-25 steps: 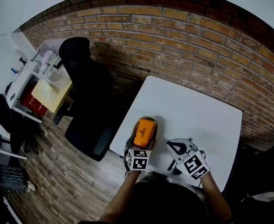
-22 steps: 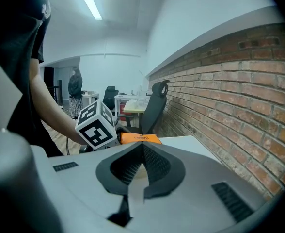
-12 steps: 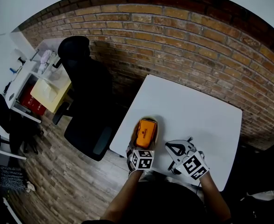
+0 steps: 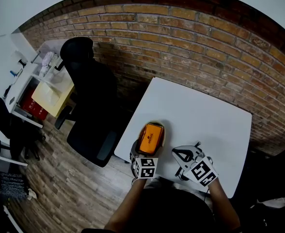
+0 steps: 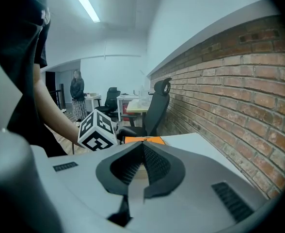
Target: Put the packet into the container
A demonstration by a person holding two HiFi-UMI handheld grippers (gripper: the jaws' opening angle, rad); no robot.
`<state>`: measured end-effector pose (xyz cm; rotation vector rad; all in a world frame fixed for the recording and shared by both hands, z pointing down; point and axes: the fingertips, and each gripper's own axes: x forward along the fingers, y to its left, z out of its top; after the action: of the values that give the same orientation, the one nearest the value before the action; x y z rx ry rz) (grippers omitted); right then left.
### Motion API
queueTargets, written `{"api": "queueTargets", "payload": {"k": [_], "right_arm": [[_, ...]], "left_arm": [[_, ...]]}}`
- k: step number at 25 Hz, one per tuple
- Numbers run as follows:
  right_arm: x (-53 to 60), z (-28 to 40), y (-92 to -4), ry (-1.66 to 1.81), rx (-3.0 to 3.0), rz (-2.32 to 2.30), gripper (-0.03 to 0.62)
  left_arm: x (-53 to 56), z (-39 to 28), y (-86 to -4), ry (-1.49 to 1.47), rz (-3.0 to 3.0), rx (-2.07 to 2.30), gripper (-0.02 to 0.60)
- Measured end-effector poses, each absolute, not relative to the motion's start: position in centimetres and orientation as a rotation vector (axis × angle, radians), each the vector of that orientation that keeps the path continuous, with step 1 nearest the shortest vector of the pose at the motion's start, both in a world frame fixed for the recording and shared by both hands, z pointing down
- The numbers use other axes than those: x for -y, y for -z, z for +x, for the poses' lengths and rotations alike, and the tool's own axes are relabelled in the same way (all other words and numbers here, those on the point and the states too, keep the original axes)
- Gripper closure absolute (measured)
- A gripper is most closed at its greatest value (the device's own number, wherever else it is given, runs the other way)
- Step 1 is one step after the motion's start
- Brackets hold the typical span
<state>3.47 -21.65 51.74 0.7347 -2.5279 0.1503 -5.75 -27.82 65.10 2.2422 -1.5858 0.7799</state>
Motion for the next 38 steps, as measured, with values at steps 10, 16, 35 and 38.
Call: {"api": "queueTargets", "payload": {"k": [10,16,35,38], "right_arm": [[21.7,3.1,-52.1,-0.177,2.537,0.731,0.591],[21.8,2.6,-52.1,-0.184,2.539,0.728,0.591],[21.6,2.6,-52.3,-0.206,2.551,0.741,0.591],[21.9,2.8,-52.2,-0.209,2.572,0.784,0.591]], "left_arm": [[26.4,-6.1,-61.6,-0.568,2.314,1.542,0.067],[25.4,-6.3,-59.3,-0.503,2.361,1.495,0.071],[24.7,-7.7,-64.6,-0.854,2.167,1.432,0.575],[24.7,-7.6,-64.4,-0.793,2.181,1.413,0.575]]}}
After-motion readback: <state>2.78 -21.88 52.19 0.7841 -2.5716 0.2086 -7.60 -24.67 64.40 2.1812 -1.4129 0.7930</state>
